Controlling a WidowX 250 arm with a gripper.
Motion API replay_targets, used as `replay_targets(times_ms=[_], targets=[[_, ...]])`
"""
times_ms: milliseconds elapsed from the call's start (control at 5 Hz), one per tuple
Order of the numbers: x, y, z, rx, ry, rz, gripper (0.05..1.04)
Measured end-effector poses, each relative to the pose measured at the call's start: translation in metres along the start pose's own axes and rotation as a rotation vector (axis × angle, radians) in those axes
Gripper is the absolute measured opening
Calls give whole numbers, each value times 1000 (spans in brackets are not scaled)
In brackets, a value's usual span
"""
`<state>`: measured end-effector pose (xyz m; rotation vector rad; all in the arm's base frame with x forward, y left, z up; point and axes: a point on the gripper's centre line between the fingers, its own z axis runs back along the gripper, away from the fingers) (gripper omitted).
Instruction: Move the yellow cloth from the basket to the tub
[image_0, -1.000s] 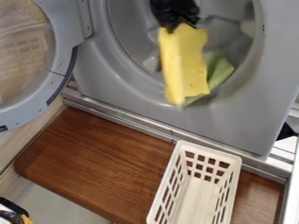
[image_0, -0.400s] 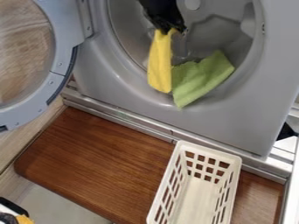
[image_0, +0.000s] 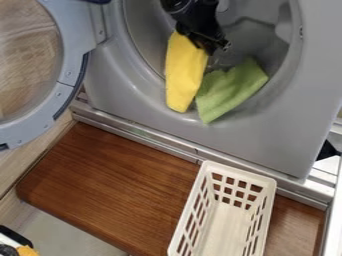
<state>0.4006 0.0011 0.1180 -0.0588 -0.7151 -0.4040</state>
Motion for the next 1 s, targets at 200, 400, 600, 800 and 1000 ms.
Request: replay_targets(times_ms=[200, 400, 600, 800, 1000], targets=[[14, -25, 3, -88, 0, -1, 783], [21, -53, 25, -84, -9, 1, 998], [-1, -94, 44, -75, 159, 125, 1003], [-52, -120, 48, -64, 326, 235, 999], [-101, -143, 56, -118, 380, 287, 999]])
